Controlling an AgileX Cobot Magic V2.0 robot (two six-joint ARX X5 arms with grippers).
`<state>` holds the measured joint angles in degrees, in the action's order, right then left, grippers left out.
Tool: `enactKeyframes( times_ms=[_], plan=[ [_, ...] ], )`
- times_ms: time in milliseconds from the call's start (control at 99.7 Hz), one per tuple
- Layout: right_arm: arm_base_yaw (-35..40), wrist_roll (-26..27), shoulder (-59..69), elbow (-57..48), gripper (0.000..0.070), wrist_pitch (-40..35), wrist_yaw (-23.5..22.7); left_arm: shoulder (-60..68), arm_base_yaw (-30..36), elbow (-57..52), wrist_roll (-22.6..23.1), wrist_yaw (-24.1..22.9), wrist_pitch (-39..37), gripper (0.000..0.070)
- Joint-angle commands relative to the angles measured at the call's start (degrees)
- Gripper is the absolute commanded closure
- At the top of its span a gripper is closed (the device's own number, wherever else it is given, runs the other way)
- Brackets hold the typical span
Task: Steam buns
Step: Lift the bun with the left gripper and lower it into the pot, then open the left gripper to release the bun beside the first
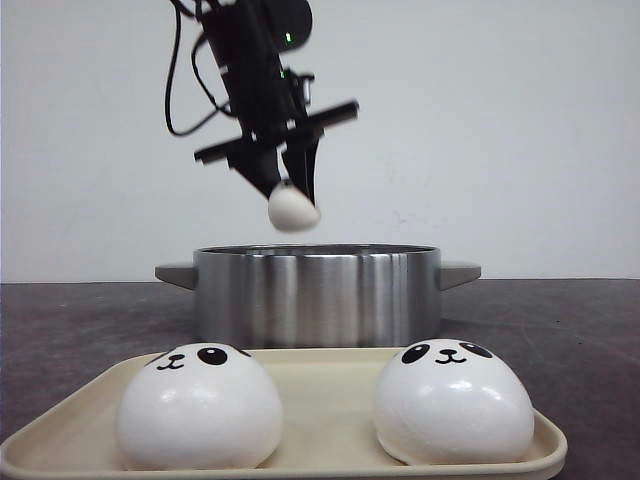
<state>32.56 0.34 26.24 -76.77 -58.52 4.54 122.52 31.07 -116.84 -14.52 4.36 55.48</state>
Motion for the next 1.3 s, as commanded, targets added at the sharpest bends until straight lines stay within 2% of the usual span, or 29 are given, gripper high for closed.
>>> enactKeyframes(
  times_ms=[0, 281, 421, 1003, 1294],
  plan=[
    [0.3, 1.2, 0.2, -0.8, 0.07, 0.3, 0.0, 2.2, 0.1, -1.7, 0.6, -0.3, -0.7, 0.0697],
    [0.3, 2.1, 0.2, -0.8, 0.07, 0.3, 0.0, 5.0, -0.4, -1.7, 0.6, -0.6, -4.4, 0.0697],
    [0.3, 2.3, 0.2, -0.8, 0.07, 0.3, 0.0, 5.7, -0.9, -1.7, 0.6, -2.3, -5.8, 0.0697],
    [0.3, 2.3, 0.2, -0.8, 0.07, 0.3, 0.5, 7.6, -2.6, -1.7, 1.5, -3.3, -7.3, 0.0697],
    [0.3, 3.4, 0.2, -0.8, 0.07, 0.1, 0.5, 10.1, -2.6, -1.7, 1.7, -3.4, -5.4, 0.0697]
  ],
)
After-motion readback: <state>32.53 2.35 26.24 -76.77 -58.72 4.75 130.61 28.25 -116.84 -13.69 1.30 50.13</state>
